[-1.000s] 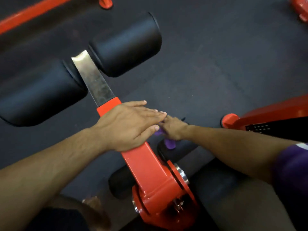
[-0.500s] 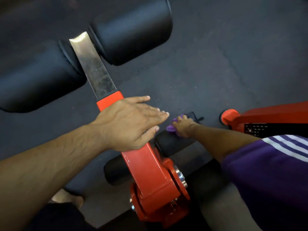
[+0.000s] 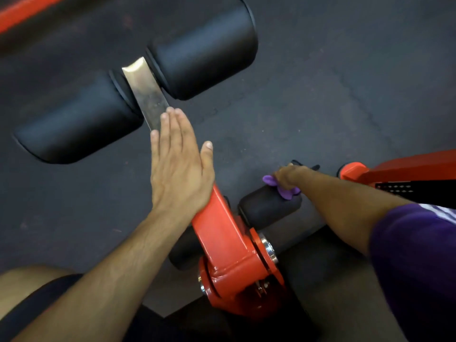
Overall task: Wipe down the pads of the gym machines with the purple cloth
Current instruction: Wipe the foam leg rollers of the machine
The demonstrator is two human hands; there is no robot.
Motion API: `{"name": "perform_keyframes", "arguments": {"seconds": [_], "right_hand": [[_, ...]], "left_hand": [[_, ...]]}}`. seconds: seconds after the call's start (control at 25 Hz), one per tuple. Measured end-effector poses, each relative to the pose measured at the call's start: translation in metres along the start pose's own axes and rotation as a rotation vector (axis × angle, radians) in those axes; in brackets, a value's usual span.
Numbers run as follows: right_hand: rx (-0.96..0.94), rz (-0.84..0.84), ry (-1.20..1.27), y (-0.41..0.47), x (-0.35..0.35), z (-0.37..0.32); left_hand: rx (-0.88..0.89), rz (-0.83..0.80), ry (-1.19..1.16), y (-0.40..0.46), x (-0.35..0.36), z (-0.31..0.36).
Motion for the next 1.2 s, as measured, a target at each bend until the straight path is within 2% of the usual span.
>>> {"name": "perform_keyframes", "arguments": {"seconds": [0.08, 0.2, 0.28, 0.4, 0.52, 0.6, 0.72, 0.84, 0.92, 1.0, 1.08, 1.16, 1.2], "right_hand": [[-0.056, 0.054, 0.006, -0.014, -0.012, -0.016], [-0.260, 0.311, -0.132, -0.044, 0.002, -0.092], [-0.321, 0.300, -0.097, -0.039, 0.013, -0.115], [-0.288, 0.189, -0.060, -0.012, 0.024, -0.093], [-0.207, 0.150, -0.002, 0.005, 0.021, -0.060], [-0.179, 0.185, -0.006, 0.015, 0.008, -0.042], [-0.398, 0.368, -0.146, -0.020, -0.001, -0.049], [-0.576, 0.370, -0.331, -0.067, 0.058, -0.060], [-0.500, 0.362, -0.396, -0.056, 0.075, -0.061], [-0.466, 0.340, -0.314, -0.024, 0.054, -0.072], [-0.466, 0.210, -0.229, 0.003, 0.023, -0.087], [-0.341, 0.088, -0.216, 0.036, 0.009, -0.090], [-0.286, 0.105, -0.199, 0.046, 0.005, -0.095]], "left_hand": [[-0.066, 0.042, -0.003, -0.001, 0.001, -0.001], [-0.063, 0.060, 0.019, 0.000, 0.000, 0.000], [-0.056, 0.051, 0.033, -0.001, 0.001, 0.001], [-0.044, 0.045, 0.043, 0.002, 0.002, 0.001], [-0.050, 0.026, 0.052, 0.001, -0.001, 0.000], [-0.051, 0.022, 0.054, 0.000, -0.001, 0.002], [-0.041, 0.046, 0.051, 0.003, -0.001, 0.001], [-0.049, 0.049, 0.046, 0.001, -0.001, 0.000], [-0.048, 0.051, 0.036, 0.000, -0.001, 0.001], [-0.041, 0.073, 0.027, 0.001, -0.002, -0.001], [-0.041, 0.078, 0.027, 0.002, -0.001, -0.001], [-0.046, 0.071, 0.027, 0.001, -0.001, 0.000], [-0.049, 0.071, 0.026, 0.001, -0.001, 0.000]]}}
Point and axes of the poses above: each hand's wrist, its own y-axis towards the middle knuckle, its own x-axis out of the palm, z = x × y, the point moved 9 cm from there along y, towards the middle knuckle, and after that the axes turned 15 degrees about x, right-handed, at the moved point
